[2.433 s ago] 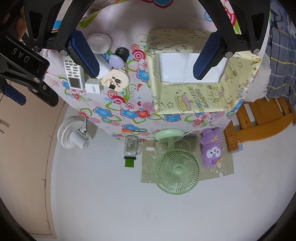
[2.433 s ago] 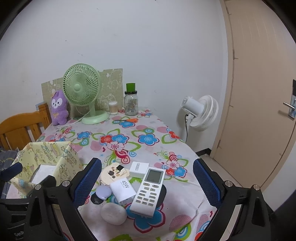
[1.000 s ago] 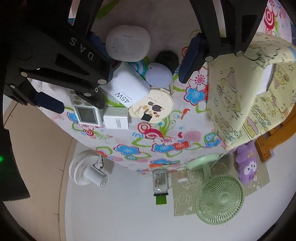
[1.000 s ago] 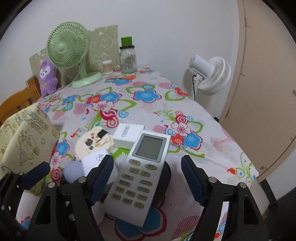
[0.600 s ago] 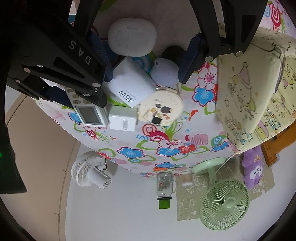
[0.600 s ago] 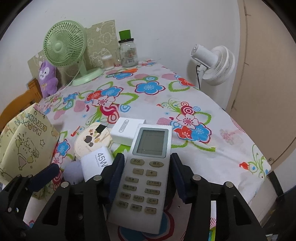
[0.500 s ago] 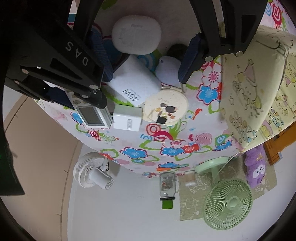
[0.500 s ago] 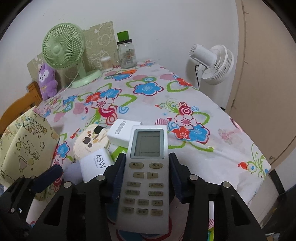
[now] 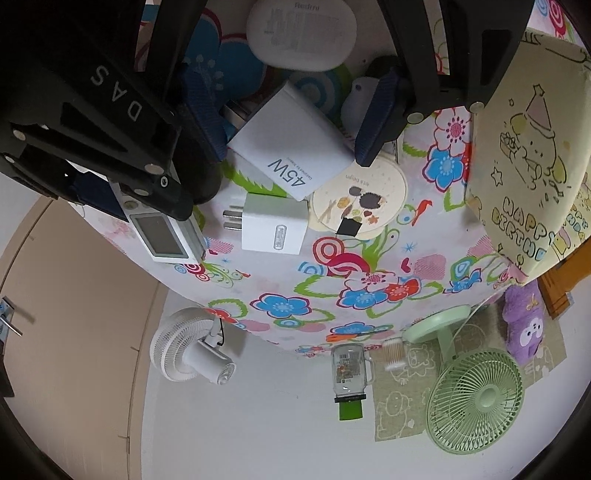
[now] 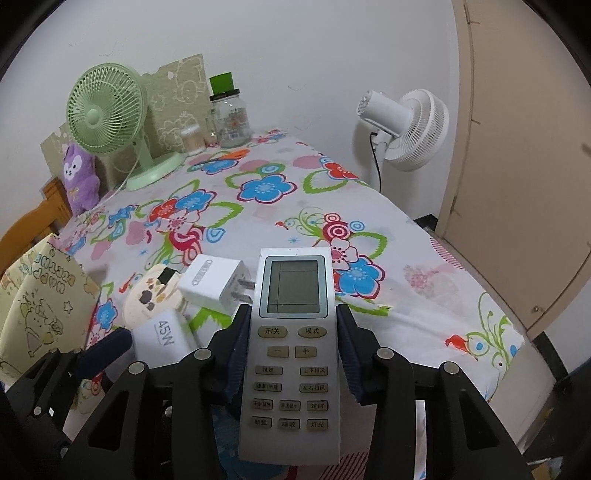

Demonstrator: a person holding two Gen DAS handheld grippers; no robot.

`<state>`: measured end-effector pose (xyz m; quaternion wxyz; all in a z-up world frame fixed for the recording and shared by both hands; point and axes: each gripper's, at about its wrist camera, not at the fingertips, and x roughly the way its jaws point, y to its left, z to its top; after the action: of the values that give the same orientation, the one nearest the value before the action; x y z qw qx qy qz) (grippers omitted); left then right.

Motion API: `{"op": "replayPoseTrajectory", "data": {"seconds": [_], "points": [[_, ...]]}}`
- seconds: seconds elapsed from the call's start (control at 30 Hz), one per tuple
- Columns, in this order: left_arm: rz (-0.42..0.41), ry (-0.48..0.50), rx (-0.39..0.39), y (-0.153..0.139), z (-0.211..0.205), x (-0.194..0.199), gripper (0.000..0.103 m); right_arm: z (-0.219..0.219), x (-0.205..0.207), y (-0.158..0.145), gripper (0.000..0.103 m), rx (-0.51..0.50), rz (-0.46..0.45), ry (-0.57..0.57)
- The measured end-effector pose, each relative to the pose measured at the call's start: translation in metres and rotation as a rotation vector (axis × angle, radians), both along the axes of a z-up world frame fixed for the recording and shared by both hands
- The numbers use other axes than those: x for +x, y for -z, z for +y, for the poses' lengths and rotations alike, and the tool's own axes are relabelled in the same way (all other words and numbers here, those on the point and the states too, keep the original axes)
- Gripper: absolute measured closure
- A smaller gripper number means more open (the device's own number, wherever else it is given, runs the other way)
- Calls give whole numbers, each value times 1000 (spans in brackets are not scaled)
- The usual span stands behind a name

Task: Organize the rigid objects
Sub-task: 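Grasp the large white charger with the left tool while the right tool holds the remote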

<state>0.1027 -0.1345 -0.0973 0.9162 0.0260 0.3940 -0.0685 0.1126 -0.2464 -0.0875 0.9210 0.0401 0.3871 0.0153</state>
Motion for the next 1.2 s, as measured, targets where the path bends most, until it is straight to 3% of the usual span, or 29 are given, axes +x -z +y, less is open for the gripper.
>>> {"op": "replayPoseTrajectory", "data": {"seconds": [0.27, 0.33, 0.4, 0.73, 0.87, 1.2], "points": [[-1, -10, -22, 0, 1, 4, 31, 1, 5, 3, 56, 10, 8, -8], [-2, -5, -32, -2, 2, 3, 40, 1, 6, 4, 56, 11, 7, -7], [-9, -7, -16, -2, 2, 3, 42, 1, 6, 4, 56, 16, 8, -6], [4, -6, -17, 1, 7, -1, 44, 3, 3, 3, 56, 20, 14, -15], [24, -27, -23, 4, 10, 1, 39, 4, 3, 4, 56, 19, 13, -15], [35, -60, -28, 8, 6, 14, 45, 4, 7, 3, 56, 11, 12, -20]]}}
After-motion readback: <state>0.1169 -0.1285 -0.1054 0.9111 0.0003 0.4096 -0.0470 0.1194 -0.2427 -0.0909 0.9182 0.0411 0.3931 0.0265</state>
